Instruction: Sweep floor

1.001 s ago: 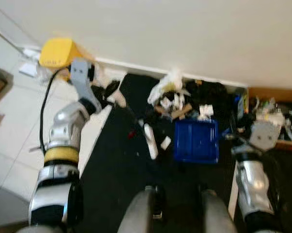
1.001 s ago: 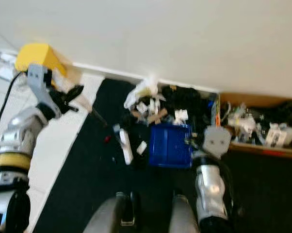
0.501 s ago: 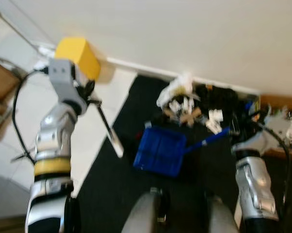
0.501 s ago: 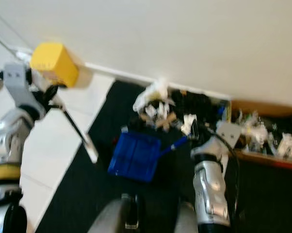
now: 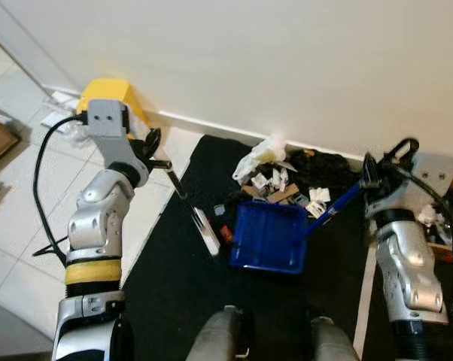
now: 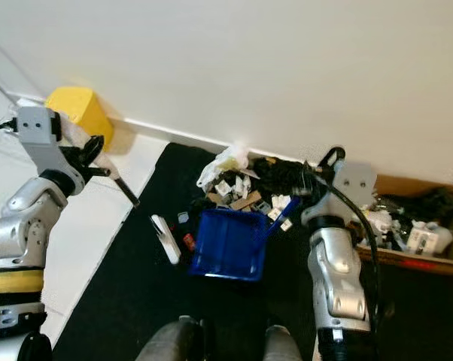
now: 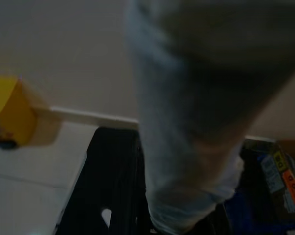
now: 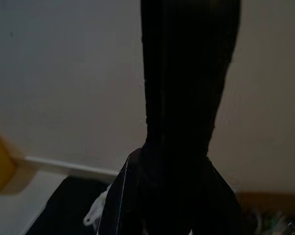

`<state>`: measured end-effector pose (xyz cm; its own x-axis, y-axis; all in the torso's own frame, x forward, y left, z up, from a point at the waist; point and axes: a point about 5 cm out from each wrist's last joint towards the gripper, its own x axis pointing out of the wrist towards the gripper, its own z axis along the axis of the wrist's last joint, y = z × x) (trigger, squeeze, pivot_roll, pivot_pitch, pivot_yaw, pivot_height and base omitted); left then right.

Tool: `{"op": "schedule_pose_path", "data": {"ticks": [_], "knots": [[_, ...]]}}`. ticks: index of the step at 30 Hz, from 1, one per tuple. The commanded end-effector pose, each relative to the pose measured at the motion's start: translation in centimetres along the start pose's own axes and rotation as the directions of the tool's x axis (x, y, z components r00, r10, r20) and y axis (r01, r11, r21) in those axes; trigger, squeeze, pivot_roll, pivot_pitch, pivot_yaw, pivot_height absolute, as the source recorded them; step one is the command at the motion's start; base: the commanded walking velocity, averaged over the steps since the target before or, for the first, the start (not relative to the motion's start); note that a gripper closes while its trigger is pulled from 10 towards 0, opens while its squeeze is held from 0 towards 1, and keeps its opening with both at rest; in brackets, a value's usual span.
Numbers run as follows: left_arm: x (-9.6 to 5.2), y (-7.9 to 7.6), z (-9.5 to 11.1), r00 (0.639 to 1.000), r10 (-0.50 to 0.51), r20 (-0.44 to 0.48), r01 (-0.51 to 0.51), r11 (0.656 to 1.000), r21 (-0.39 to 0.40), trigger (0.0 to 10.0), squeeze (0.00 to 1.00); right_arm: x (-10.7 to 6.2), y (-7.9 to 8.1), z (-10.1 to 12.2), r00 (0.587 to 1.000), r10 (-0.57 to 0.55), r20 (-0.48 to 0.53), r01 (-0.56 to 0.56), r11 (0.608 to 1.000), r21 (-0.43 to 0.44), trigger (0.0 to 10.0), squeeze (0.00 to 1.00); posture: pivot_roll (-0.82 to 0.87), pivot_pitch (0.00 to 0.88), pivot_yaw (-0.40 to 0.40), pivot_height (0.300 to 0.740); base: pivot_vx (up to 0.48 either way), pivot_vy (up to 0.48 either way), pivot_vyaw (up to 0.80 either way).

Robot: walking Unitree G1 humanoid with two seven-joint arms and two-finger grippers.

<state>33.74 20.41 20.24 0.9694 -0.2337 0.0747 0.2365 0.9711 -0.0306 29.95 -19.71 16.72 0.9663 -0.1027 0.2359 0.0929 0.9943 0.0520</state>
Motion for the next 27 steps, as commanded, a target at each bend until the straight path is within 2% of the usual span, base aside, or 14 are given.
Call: {"op": "schedule_pose_path", "data": {"ticks": [1,8,12,18,23,27], "knots": [[-0.2,0.0,0.8,0.999,-0.003,0.039,0.002,0.999,0.042,10.0,0.00,0.1,0.7,0.7,0.999,0.026,0.024,-0.027,0.999,0.020,10.0,0.00,0.07,0.096,0.109,0.740,0.000,0.000,0.00],[0.5,-0.2,1.0,0.999,0.025,0.047,-0.026,0.999,0.020,10.0,0.00,0.5,0.9,1.0,0.999,0.032,0.039,-0.033,0.999,0.018,10.0,0.00,0.07,0.085,0.109,0.740,0.000,0.000,0.00],[1.0,-0.3,0.9,0.997,0.056,0.055,-0.057,0.998,0.032,10.0,0.00,0.9,1.2,1.2,0.997,0.047,0.058,-0.047,0.999,0.009,10.0,0.00,0.07,0.074,0.106,0.740,0.000,0.000,0.00],[1.3,-0.7,1.1,0.995,0.060,0.081,-0.065,0.996,0.062,10.0,0.00,1.4,1.6,2.4,0.991,0.051,0.127,-0.057,0.997,0.048,10.0,0.00,0.08,0.064,0.096,0.740,0.000,0.000,0.00],[1.4,-1.2,1.3,0.994,0.049,0.100,-0.056,0.996,0.069,10.0,0.00,2.1,0.9,4.2,0.973,0.026,0.228,-0.041,0.997,0.060,10.0,0.00,0.09,0.063,0.087,0.740,0.000,0.000,0.00],[1.4,-1.1,1.4,0.993,0.049,0.108,-0.058,0.995,0.076,10.0,0.00,2.4,0.4,4.7,0.967,0.018,0.253,-0.031,0.998,0.047,10.0,0.00,0.09,0.065,0.086,0.740,0.000,0.000,0.00]]}}
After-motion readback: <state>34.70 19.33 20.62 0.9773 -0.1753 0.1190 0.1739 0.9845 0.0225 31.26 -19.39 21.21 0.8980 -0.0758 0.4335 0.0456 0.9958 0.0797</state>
